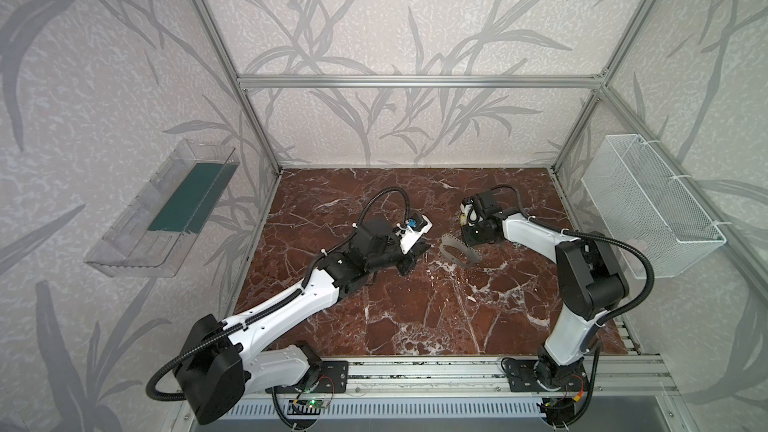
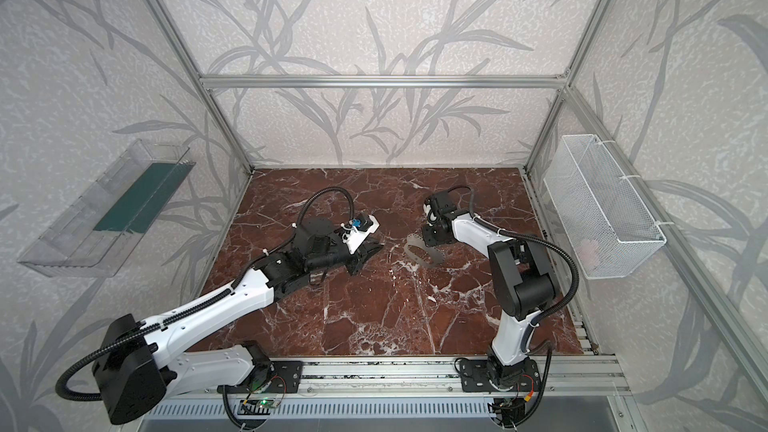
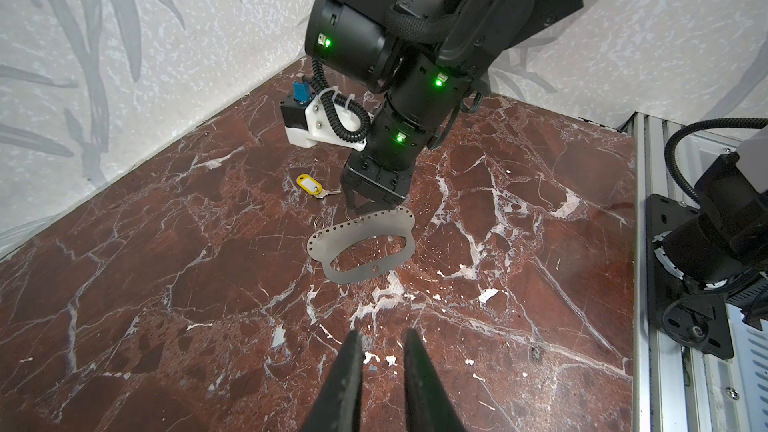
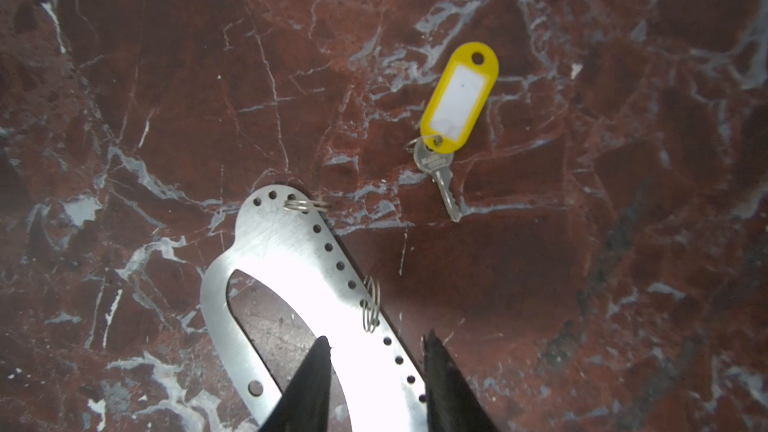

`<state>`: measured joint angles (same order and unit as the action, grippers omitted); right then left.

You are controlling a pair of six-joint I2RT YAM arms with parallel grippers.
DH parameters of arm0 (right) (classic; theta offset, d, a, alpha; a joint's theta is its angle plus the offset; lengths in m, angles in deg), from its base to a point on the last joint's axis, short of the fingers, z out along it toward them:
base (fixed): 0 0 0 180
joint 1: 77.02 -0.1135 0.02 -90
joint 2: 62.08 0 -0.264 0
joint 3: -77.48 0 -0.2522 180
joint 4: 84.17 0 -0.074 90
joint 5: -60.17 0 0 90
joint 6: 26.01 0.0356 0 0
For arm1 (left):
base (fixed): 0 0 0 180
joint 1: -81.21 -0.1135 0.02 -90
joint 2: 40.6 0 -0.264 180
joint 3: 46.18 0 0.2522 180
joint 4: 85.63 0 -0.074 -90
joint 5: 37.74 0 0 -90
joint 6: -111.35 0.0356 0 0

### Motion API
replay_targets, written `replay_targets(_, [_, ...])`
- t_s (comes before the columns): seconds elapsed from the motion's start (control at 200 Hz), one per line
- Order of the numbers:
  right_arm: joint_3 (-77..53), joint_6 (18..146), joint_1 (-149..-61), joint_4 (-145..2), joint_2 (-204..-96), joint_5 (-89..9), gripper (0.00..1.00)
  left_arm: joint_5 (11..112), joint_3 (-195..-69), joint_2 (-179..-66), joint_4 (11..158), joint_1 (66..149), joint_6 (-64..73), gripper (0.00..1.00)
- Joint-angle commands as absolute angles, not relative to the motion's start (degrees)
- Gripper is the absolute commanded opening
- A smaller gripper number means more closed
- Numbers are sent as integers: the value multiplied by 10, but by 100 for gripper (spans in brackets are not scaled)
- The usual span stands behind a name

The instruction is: Put the keys on the keyring

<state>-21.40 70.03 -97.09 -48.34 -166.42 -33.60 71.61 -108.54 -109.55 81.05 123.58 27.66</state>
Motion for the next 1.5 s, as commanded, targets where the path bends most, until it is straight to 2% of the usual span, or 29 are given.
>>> replay_targets(0.0, [-193, 702, -969, -486, -1685, -351, 34, 713, -1102, -1096, 803, 1236, 275, 21])
replay_targets(0.38, [-175, 708, -969, -482, -1715, -354, 11, 703, -1100, -1085, 795, 1236, 276, 22])
replay_targets(0.49, [-175, 705, -969, -478, -1712, -354, 0, 702, -1099, -1082, 796, 1237, 275, 21])
replay_targets(0.735, [-204, 668, -969, -491, -1641, -385, 0, 699, -1101, -1067, 787, 1236, 276, 22])
replay_targets(1.105, [-318, 573, -981, -595, -1434, -567, 0, 675, -1105, -1035, 789, 1236, 296, 23])
replay_targets(1.495, [-411, 535, -1013, -712, -1300, -672, 0, 692, -1107, -1029, 797, 1237, 287, 26])
